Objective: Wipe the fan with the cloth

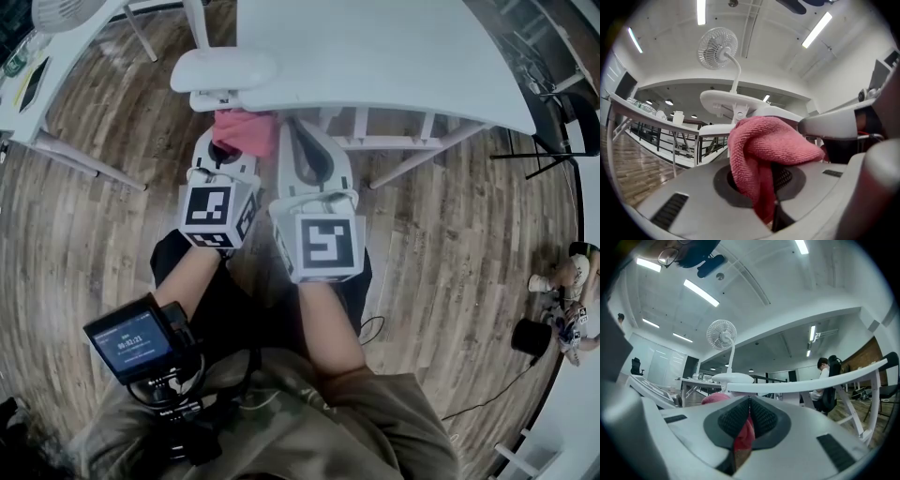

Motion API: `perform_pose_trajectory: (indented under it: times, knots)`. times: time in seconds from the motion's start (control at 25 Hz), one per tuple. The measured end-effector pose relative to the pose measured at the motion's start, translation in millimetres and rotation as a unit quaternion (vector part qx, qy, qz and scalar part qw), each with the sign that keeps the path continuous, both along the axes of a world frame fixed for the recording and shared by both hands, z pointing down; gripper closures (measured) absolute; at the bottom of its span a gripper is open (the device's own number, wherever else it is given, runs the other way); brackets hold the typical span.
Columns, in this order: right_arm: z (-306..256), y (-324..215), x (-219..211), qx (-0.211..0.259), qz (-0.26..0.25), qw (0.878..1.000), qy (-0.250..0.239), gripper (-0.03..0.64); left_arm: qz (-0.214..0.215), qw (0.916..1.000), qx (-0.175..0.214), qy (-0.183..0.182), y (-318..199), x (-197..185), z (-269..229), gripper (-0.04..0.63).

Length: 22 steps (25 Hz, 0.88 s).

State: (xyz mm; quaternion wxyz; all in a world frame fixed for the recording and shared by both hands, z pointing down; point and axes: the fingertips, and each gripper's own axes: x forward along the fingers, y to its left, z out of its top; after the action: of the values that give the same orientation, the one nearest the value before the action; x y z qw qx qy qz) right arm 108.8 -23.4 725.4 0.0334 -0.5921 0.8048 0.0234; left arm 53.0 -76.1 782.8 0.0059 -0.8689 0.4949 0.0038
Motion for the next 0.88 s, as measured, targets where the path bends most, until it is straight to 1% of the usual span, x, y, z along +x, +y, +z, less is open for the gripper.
perform_pose_trajectory:
  times: [0.08,0.16,0.32,0.48,0.68,0.88]
  knots:
    - [1,-1,1,-0.001,0.0,1.0,-0.003,0.611,0.001,1.0,-0.001,-0.007,-2,3,4,0.515]
    - [2,-2,3,-0.001,0.001,1.0,-0.004,0.611,0.01,0.9999,-0.007,-0.007,-4,9,8,0.515]
    - [5,-4,8,-0.002,0.004,1.0,-0.009,0.611,0.024,0.9995,-0.012,0.015,-6,21,5,0.515]
    - [8,-1,13,-0.008,0.009,1.0,-0.011,0.611,0.032,0.9992,-0.007,0.023,-5,31,-2,0.515]
    - [7,-2,16,-0.006,0.009,1.0,-0.008,0.611,0.026,0.999,0.003,0.037,-8,30,-10,0.515]
    - [8,1,22,0.002,0.018,1.0,-0.003,0.611,0.052,0.9984,-0.001,0.024,-5,50,-10,0.515]
